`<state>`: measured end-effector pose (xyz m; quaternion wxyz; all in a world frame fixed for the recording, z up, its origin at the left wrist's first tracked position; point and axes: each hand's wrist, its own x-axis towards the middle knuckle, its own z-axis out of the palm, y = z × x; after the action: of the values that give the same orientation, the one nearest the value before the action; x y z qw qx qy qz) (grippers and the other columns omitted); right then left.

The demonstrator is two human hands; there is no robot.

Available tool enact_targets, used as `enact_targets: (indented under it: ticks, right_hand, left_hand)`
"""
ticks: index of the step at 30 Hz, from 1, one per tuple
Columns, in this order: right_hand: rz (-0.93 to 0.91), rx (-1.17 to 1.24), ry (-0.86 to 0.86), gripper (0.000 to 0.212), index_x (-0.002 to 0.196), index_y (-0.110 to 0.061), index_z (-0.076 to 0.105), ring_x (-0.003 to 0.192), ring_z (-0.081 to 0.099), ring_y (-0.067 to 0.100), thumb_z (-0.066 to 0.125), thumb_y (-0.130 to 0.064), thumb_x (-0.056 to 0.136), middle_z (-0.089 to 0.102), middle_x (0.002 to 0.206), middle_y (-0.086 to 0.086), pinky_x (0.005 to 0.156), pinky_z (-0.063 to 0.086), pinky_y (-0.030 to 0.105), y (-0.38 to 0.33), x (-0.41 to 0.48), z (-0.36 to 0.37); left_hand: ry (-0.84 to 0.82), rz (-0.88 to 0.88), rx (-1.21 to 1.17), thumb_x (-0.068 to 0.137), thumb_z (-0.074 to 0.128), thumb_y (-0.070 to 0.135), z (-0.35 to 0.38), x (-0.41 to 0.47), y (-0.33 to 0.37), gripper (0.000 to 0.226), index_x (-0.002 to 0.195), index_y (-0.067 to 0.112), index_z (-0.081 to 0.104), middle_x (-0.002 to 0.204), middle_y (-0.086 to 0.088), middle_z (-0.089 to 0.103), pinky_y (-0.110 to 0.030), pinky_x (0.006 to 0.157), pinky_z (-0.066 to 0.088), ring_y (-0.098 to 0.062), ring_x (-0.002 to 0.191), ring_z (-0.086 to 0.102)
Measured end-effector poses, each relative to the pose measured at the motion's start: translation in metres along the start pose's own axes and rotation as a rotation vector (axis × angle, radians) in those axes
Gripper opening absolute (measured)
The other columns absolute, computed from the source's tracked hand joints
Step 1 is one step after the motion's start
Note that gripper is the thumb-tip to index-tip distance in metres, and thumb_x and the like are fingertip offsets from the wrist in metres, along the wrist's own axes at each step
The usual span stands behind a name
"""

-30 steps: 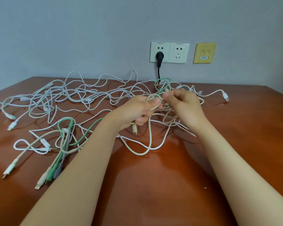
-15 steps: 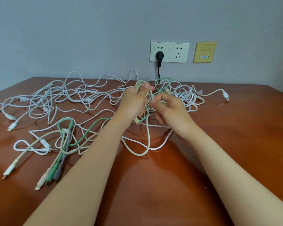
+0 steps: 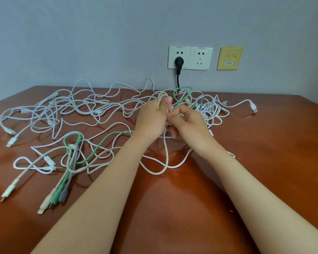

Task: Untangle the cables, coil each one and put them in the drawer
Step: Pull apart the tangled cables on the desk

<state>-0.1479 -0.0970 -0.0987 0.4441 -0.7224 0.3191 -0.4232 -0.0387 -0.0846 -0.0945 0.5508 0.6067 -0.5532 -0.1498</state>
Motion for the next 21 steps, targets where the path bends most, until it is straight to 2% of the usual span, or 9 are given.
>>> enact_targets:
  ticks: [3,5,8,11,14,17,21]
  right_hand:
    - [-0.010,0.046,-0.058,0.025,0.070,-0.015,0.050,0.042,0.044,0.006,0.048,-0.008,0.094,0.051,0.043,-0.009,0.053,0.039,0.018,-0.001,0.000,0.000]
    - [-0.020,0.029,-0.060,0.027,0.069,-0.016,0.051,0.041,0.044,0.004,0.048,-0.008,0.095,0.052,0.043,-0.013,0.051,0.037,0.017,-0.001,0.001,0.000]
    - [-0.050,-0.183,-0.014,0.027,0.067,-0.023,0.051,0.047,0.042,0.009,0.051,-0.022,0.094,0.048,0.046,-0.007,0.055,0.033,0.027,0.002,0.001,-0.002]
    - [-0.079,-0.568,-0.027,0.034,0.064,-0.025,0.045,0.065,0.046,0.017,0.047,-0.039,0.094,0.046,0.055,-0.006,0.062,0.032,0.030,0.003,-0.002,-0.008]
    - [-0.082,-0.733,-0.045,0.031,0.071,-0.024,0.046,0.081,0.053,0.024,0.043,-0.043,0.095,0.051,0.064,-0.005,0.064,0.030,0.029,0.000,-0.005,-0.013]
    - [-0.118,-0.805,-0.044,0.024,0.079,-0.027,0.047,0.088,0.056,0.028,0.040,-0.042,0.096,0.052,0.071,-0.003,0.066,0.030,0.030,0.001,-0.005,-0.015]
    - [-0.140,-0.638,-0.001,0.037,0.066,-0.025,0.042,0.067,0.049,0.016,0.039,-0.047,0.095,0.046,0.057,-0.004,0.061,0.029,0.031,0.002,-0.004,-0.015]
  left_hand:
    - [0.052,-0.196,-0.267,0.102,0.035,0.031,-0.006,0.002,0.000,0.035,0.071,0.019,0.046,0.056,0.003,0.059,-0.021,0.040,0.042,-0.014,0.043,0.054]
    - [0.061,-0.307,-0.547,0.103,0.031,0.030,-0.011,0.003,0.002,0.034,0.074,0.016,0.043,0.049,0.005,0.062,-0.020,0.043,0.048,-0.010,0.041,0.058]
    - [0.088,-0.382,-0.810,0.103,0.028,0.030,-0.015,0.005,0.005,0.035,0.075,0.015,0.041,0.043,0.005,0.057,-0.022,0.046,0.053,-0.010,0.043,0.062]
    - [0.137,-0.476,-1.003,0.103,0.027,0.033,-0.023,0.009,0.003,0.038,0.071,0.017,0.040,0.035,0.010,0.042,-0.013,0.035,0.042,-0.003,0.034,0.053]
    - [0.130,-0.565,-1.252,0.102,0.030,0.037,-0.038,0.012,-0.004,0.040,0.068,0.019,0.039,0.033,0.010,0.033,-0.011,0.030,0.031,0.001,0.027,0.037]
    - [0.134,-0.547,-1.184,0.103,0.026,0.037,-0.045,0.012,-0.010,0.041,0.068,0.020,0.038,0.032,0.010,0.030,-0.010,0.034,0.031,-0.001,0.025,0.032]
    - [0.109,-0.538,-1.075,0.104,0.026,0.034,-0.039,0.013,-0.007,0.039,0.071,0.017,0.038,0.034,0.011,0.029,-0.010,0.032,0.026,-0.002,0.024,0.025]
